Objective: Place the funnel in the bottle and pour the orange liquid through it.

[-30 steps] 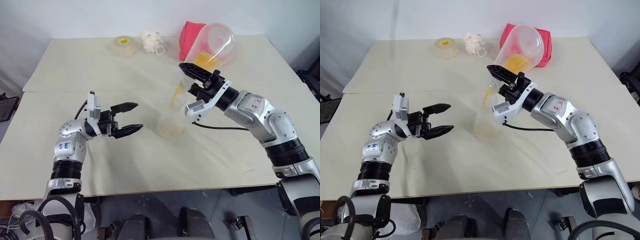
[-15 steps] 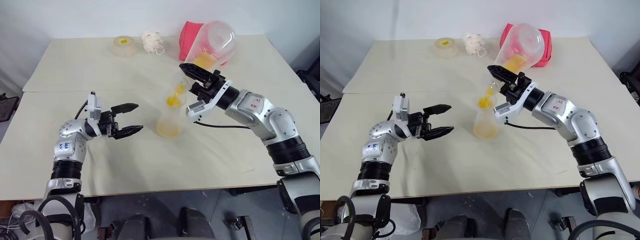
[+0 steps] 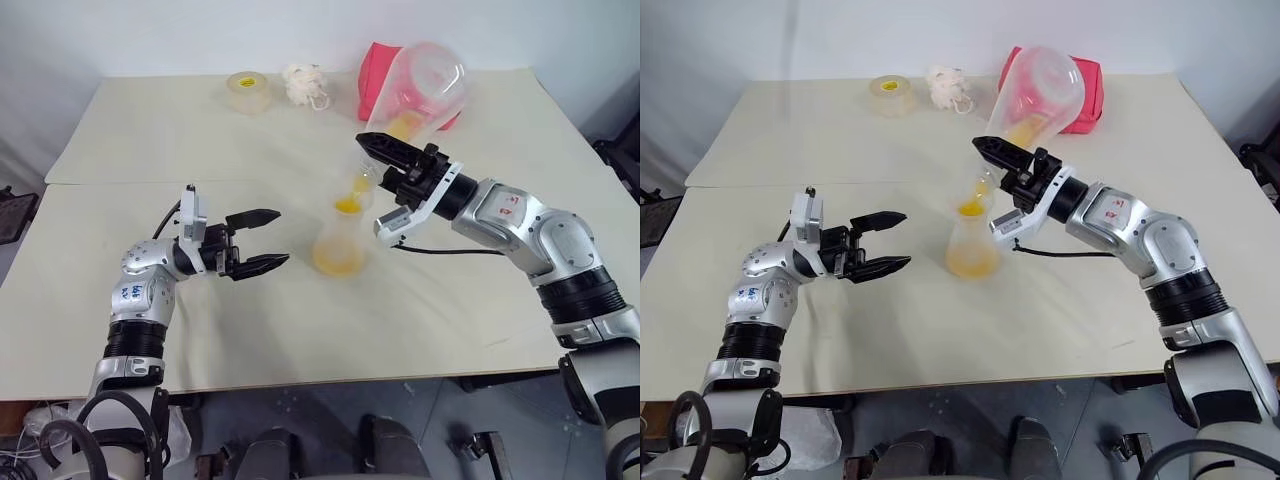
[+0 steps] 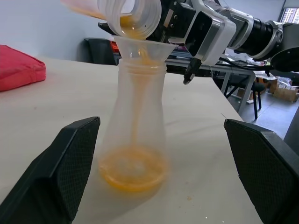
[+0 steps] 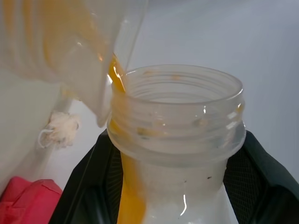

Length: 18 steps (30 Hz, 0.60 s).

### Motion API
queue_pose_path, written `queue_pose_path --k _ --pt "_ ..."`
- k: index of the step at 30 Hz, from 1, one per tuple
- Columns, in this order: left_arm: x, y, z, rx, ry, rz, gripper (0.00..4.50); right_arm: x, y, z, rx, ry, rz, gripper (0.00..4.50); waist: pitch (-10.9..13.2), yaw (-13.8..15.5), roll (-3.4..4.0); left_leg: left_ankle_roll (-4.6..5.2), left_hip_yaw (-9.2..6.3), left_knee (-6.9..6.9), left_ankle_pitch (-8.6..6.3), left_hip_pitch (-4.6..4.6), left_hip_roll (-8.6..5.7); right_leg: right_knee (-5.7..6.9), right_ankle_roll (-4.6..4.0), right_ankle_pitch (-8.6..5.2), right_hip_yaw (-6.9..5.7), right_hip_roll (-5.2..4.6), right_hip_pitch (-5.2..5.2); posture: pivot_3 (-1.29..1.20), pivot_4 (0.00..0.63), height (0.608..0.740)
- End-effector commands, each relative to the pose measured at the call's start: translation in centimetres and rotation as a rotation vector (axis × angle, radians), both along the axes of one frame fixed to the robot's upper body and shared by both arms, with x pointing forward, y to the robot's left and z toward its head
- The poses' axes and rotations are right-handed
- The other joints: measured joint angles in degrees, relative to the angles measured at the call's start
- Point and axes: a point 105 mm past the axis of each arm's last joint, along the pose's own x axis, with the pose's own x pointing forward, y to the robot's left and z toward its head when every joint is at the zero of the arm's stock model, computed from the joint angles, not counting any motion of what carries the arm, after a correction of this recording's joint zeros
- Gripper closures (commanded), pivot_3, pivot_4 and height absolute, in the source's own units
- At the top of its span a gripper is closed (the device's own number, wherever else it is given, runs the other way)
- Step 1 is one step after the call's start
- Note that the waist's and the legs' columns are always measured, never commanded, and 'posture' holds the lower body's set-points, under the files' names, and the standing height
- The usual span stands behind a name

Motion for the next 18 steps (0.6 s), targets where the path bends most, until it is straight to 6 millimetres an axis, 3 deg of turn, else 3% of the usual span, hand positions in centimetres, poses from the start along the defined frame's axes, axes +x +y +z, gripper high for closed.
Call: queue_pose_path --k 1,18 --pt "-0.05 -0.13 0.69 0.001 -0.036 -0.007 0.0 -0.58 0.14 1.73 0.007 -0.073 0.024 2.05 0.0 0.0 0.0 0.0 0.0 0.0 0.0 0.0 0.0 0.0 0.0 0.0 0.0 0.0 0.0 0.0 0.15 0.74" --pt "0.0 -0.09 0.79 -0.002 -0.037 -0.006 0.0 -0.92 0.47 2.09 -0.011 -0.142 0.049 2.05 0.0 0.0 0.0 0.0 0.01 0.0 0.0 0.0 0.01 0.0 0.0 0.0 0.0 0.0 0.0 0.0 0.15 0.74"
